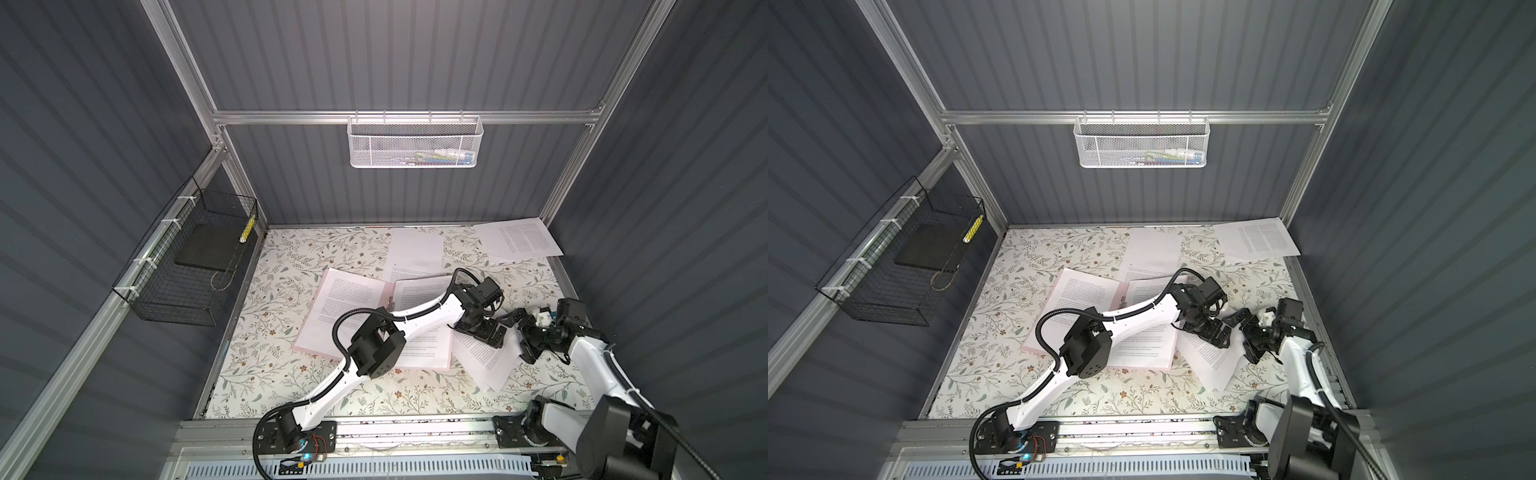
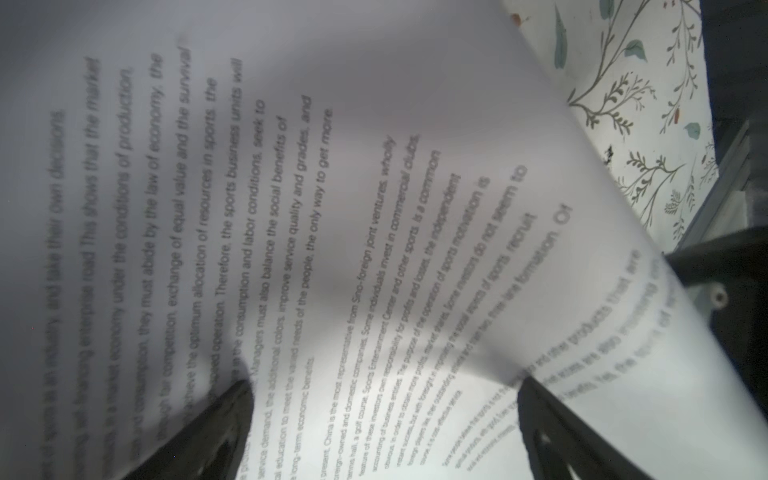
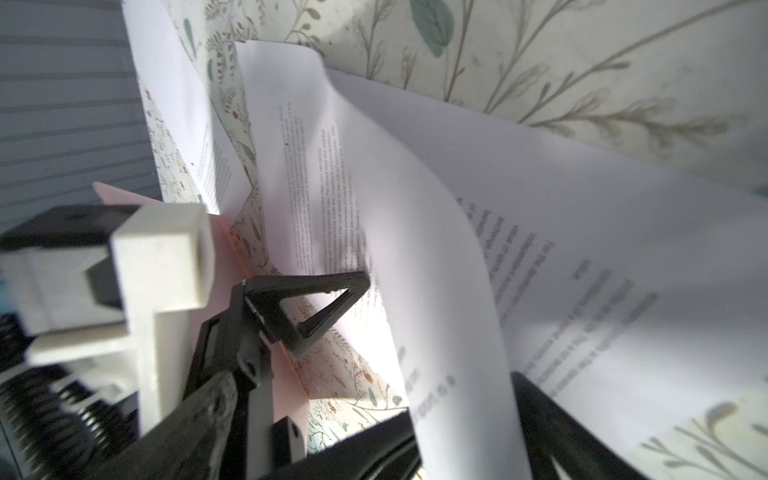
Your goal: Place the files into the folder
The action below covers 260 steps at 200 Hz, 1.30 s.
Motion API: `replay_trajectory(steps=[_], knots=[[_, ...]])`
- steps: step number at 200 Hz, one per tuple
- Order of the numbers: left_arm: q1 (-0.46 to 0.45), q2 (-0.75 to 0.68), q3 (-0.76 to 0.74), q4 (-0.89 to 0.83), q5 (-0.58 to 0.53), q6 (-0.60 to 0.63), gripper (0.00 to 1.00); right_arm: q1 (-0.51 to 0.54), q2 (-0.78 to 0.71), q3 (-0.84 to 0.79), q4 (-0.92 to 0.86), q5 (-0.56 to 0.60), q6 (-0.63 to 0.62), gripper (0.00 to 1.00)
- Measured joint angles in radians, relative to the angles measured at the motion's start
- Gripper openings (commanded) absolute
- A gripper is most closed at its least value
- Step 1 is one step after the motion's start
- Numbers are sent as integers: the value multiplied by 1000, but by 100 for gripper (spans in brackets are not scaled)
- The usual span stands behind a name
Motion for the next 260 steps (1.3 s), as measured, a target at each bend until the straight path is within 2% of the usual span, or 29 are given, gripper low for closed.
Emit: replay_trajectory(steps=[26, 84, 101, 133, 152, 193, 203, 206, 210, 211, 212, 213, 215, 238, 260], knots=[[0, 0, 0, 0, 6, 0, 100, -1, -97, -23, -2, -24, 48, 99], [0, 0, 0, 1, 9, 11, 100, -5, -210, -124, -16, -5, 129, 99], [-2, 1, 0, 7, 11, 11, 100, -5, -235, -129, -26, 13, 135, 93], [-7, 1, -3, 18, 13, 16, 100, 0, -264, -122, -21, 42, 132, 74], [-12, 2, -3, 26, 13, 16, 100, 2, -284, -121, -23, 56, 139, 68], [-24, 2, -4, 32, -3, 27, 100, 7, -338, -118, -39, 84, 142, 45], [-27, 2, -4, 32, -13, 31, 100, 7, -345, -111, -43, 91, 133, 43], [-27, 2, -4, 32, -12, 30, 100, 7, -347, -110, -43, 93, 137, 43], [-27, 2, -4, 32, -11, 31, 100, 7, -348, -108, -44, 99, 133, 49], [-27, 2, -4, 32, -11, 30, 100, 7, -348, -107, -44, 100, 135, 72], [-27, 2, -4, 32, -11, 30, 100, 7, -348, -107, -44, 100, 135, 85], [-27, 2, -4, 32, -11, 30, 100, 7, -348, -107, -45, 101, 136, 92], [-27, 2, -4, 32, -11, 31, 100, 7, -348, -106, -47, 105, 137, 97], [-23, 2, -4, 32, -2, 30, 100, 4, -346, -100, -117, 193, 132, 99], [-23, 2, -4, 33, 2, 30, 100, 6, -352, -94, -134, 223, 130, 99]])
